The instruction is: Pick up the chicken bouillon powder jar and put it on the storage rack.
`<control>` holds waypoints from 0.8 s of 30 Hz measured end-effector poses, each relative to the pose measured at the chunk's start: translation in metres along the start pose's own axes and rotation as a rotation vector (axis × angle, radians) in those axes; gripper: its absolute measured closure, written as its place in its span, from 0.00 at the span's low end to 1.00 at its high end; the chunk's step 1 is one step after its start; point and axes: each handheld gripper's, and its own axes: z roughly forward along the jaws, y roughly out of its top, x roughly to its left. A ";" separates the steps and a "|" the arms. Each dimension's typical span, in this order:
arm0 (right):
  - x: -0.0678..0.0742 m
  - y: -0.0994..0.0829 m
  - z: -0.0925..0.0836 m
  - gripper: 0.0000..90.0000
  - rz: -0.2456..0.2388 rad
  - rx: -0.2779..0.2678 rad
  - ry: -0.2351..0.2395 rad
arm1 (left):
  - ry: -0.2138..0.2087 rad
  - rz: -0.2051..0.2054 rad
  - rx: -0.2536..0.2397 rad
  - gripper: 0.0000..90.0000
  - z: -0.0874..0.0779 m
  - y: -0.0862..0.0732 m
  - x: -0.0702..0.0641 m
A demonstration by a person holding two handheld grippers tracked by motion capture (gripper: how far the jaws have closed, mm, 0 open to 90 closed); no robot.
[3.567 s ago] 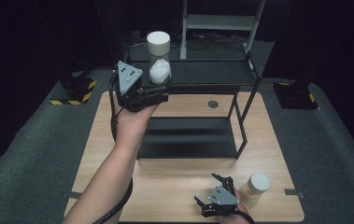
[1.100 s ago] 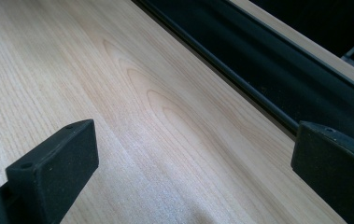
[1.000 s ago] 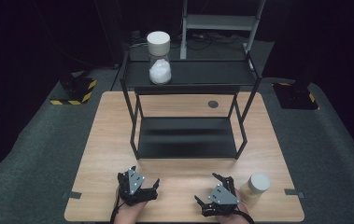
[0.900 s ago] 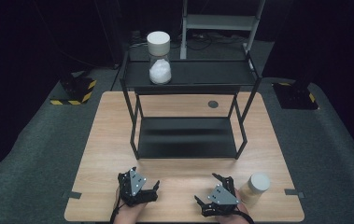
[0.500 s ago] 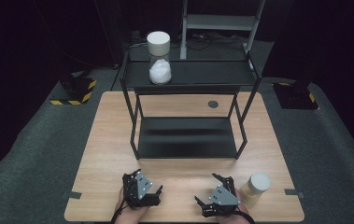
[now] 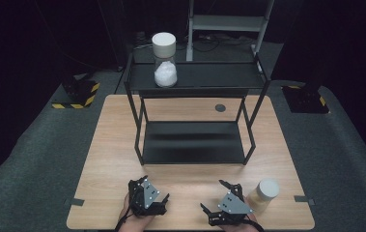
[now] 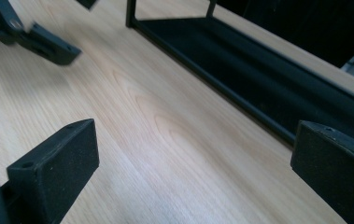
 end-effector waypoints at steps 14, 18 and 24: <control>-0.004 0.013 -0.027 0.00 0.029 -0.109 -0.007 | 0.002 -0.008 -0.003 0.01 -0.001 -0.001 0.000; -0.005 0.015 -0.032 0.00 0.032 -0.129 -0.013 | 0.000 -0.007 -0.005 0.01 -0.001 -0.001 0.001; -0.010 0.020 -0.041 0.00 0.050 -0.167 -0.004 | -0.004 -0.011 -0.007 0.01 -0.001 -0.001 0.002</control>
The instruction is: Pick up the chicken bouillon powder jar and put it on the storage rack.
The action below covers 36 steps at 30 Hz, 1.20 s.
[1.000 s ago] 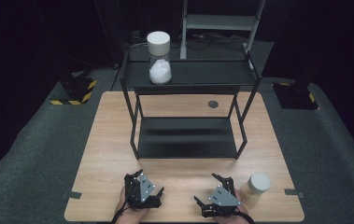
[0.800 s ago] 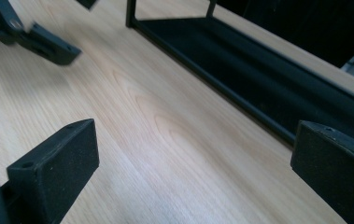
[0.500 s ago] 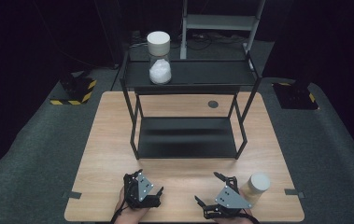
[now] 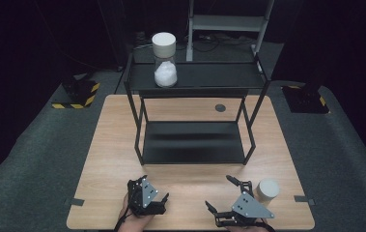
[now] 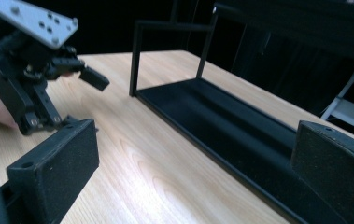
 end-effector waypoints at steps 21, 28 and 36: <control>-0.026 0.012 -0.041 0.00 0.069 -0.063 -0.054 | -0.008 0.018 -0.003 0.01 0.000 0.000 0.000; -0.032 0.011 -0.057 0.00 0.079 -0.076 -0.091 | -0.011 0.017 -0.006 0.01 0.000 -0.001 0.000; -0.041 0.002 -0.073 0.00 0.111 -0.047 -0.149 | -0.008 0.014 -0.008 0.01 -0.001 -0.001 0.000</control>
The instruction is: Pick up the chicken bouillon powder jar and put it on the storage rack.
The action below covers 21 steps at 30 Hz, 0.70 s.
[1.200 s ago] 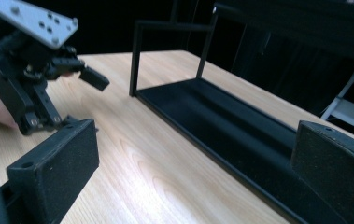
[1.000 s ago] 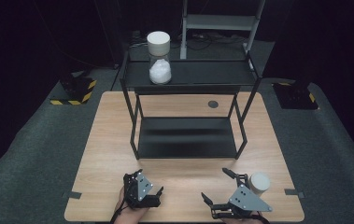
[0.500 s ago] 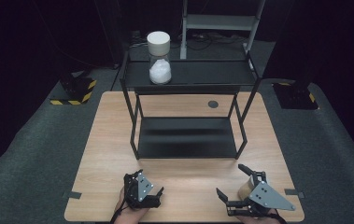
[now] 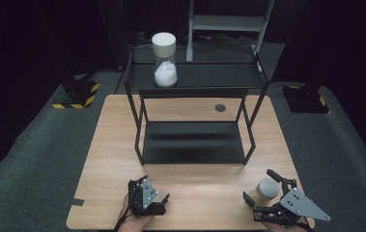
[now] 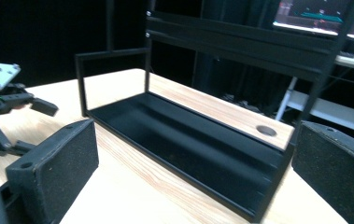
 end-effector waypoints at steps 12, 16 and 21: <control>-0.009 -0.014 -0.012 0.00 0.033 0.042 -0.067 | -0.003 -0.004 -0.003 0.01 0.000 -0.001 0.001; -0.011 -0.019 -0.013 0.00 0.041 0.052 -0.080 | -0.005 -0.001 -0.002 0.01 0.000 0.000 0.001; -0.012 -0.028 -0.015 0.00 0.052 0.058 -0.087 | -0.009 -0.008 -0.002 0.01 0.000 0.000 0.002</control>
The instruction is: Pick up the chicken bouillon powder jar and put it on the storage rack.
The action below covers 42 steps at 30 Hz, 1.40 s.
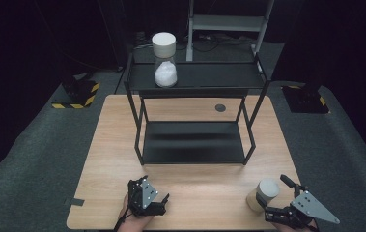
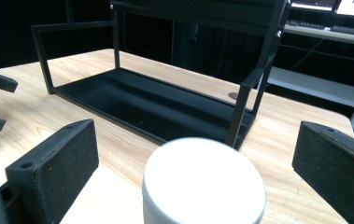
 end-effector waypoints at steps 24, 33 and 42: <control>-0.006 -0.026 0.004 0.00 0.042 0.045 0.009 | -0.005 -0.001 -0.002 0.01 0.000 0.000 0.001; -0.011 -0.034 0.007 0.04 0.069 0.051 0.020 | -0.003 0.001 0.000 0.01 0.000 0.000 0.000; -0.018 -0.043 0.007 0.22 0.096 0.032 0.049 | -0.003 0.004 -0.001 0.01 0.000 0.000 0.000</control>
